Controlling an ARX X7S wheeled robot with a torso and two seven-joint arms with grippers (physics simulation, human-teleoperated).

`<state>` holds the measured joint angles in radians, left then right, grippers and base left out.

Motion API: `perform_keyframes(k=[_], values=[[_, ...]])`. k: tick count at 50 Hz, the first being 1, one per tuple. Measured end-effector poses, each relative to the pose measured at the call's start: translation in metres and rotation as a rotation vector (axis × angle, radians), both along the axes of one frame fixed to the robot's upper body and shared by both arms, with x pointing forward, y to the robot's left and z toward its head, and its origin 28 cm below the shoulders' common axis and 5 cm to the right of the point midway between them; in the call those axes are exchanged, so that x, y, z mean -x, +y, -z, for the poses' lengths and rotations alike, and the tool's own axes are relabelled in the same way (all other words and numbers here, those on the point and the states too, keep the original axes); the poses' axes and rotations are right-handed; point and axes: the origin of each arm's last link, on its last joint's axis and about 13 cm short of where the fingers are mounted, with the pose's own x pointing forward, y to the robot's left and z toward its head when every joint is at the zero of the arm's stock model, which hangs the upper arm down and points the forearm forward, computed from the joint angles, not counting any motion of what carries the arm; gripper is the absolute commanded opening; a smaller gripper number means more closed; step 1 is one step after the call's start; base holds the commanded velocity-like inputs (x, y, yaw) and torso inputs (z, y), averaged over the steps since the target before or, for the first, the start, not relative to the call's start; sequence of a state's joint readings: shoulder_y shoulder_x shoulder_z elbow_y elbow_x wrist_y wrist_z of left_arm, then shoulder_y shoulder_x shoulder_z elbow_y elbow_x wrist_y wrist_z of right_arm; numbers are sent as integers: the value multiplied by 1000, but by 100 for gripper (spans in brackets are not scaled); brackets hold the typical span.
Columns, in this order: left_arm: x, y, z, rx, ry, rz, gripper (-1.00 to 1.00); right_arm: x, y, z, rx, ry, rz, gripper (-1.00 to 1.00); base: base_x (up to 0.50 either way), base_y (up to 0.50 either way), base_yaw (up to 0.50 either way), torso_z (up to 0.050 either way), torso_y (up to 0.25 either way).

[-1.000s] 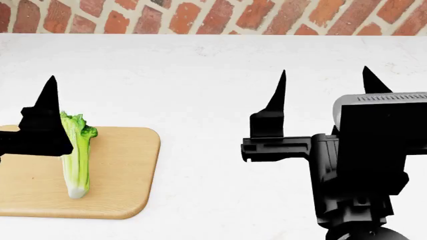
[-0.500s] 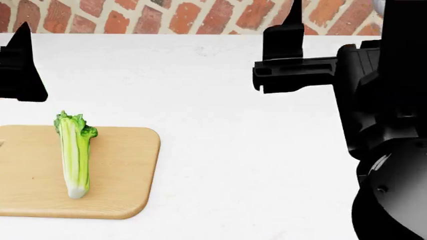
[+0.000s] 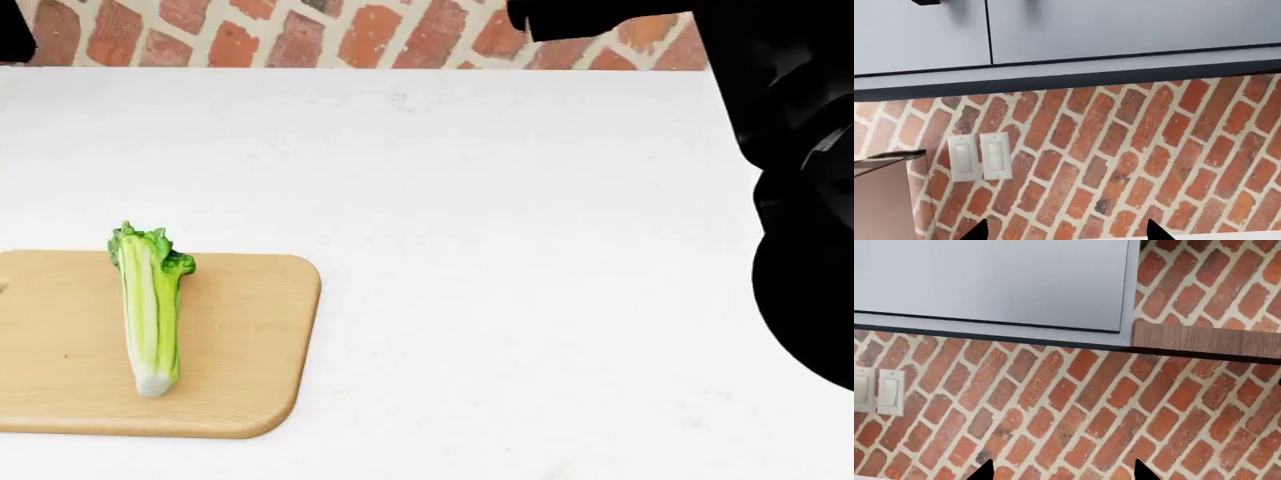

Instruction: Place the celery and the celery on separate cutting boards.

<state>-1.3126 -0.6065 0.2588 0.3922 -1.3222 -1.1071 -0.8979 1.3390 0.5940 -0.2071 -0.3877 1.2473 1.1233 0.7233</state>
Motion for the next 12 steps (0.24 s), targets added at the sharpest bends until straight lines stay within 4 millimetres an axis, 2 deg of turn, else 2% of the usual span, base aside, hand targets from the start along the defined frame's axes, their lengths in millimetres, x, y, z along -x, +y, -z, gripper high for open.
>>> perform_keyframes(k=[12], values=[[1, 0, -29, -13, -35, -2, 100, 0, -2, -6, 20, -30, -6, 100, 0, 0, 0, 0, 0]])
